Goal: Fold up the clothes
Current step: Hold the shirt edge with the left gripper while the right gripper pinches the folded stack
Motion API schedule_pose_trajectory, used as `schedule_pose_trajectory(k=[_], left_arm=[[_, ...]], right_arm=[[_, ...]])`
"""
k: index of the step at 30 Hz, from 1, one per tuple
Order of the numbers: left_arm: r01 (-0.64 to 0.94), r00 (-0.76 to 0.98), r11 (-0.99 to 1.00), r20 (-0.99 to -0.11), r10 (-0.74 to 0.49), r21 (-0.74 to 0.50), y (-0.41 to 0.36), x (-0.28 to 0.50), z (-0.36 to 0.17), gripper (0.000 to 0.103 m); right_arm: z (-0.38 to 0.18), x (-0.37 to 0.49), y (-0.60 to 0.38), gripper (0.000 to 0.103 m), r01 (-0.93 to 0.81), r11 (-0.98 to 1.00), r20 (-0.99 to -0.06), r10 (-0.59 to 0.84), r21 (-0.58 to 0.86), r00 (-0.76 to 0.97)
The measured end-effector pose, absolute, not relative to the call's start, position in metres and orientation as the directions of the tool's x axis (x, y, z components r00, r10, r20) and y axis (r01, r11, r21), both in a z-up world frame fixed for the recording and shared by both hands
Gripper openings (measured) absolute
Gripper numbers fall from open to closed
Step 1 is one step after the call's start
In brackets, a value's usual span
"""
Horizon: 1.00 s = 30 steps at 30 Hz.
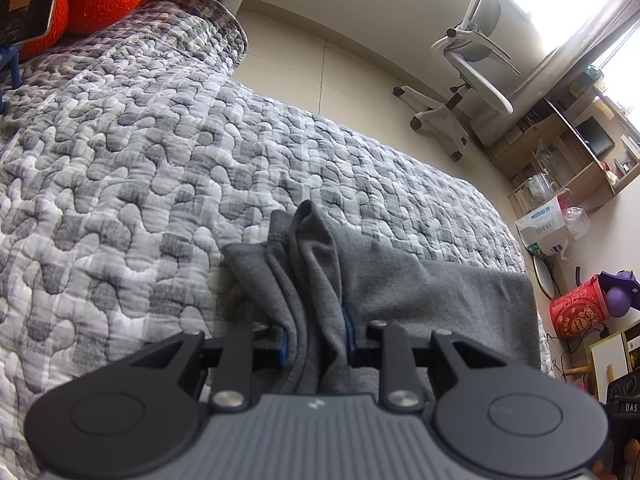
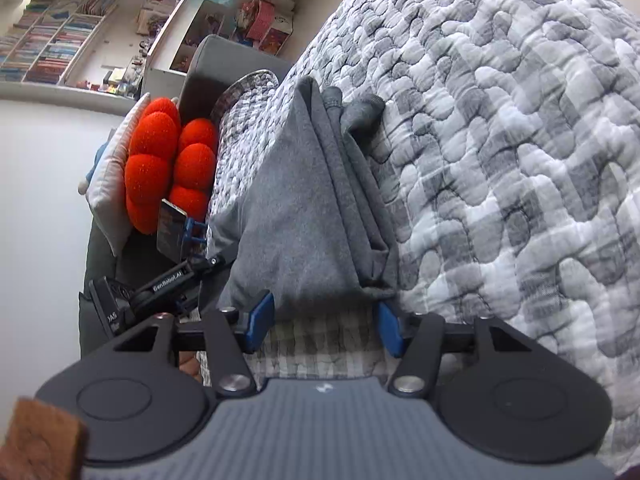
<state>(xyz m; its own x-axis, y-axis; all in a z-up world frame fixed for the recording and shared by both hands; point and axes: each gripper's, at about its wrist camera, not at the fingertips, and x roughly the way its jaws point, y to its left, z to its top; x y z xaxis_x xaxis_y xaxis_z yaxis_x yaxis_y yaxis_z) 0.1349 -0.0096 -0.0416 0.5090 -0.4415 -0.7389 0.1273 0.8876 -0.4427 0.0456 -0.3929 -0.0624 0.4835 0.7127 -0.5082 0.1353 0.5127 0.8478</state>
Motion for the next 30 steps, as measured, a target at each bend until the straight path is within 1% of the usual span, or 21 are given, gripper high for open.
schedule_pose_trajectory(k=[14, 26, 30], left_arm=[[0.126, 0.489, 0.878, -0.741, -0.460, -0.462, -0.005, 0.138, -0.043, 0.026], [0.126, 0.489, 0.877, -0.740, -0.462, -0.464, -0.004, 0.140, -0.044, 0.026], [0.127, 0.489, 0.876, -0.739, -0.463, -0.465, -0.004, 0.139, -0.044, 0.026]], right_arm=[[-0.062, 0.045, -0.410, 0.058, 0.094, 0.527, -0.485, 0.680, 0.845, 0.550], [-0.063, 0.066, -0.401, 0.058, 0.027, 0.547, -0.465, 0.684, 0.837, 0.562], [-0.062, 0.073, -0.402, 0.058, 0.028, 0.548, -0.459, 0.672, 0.836, 0.581]])
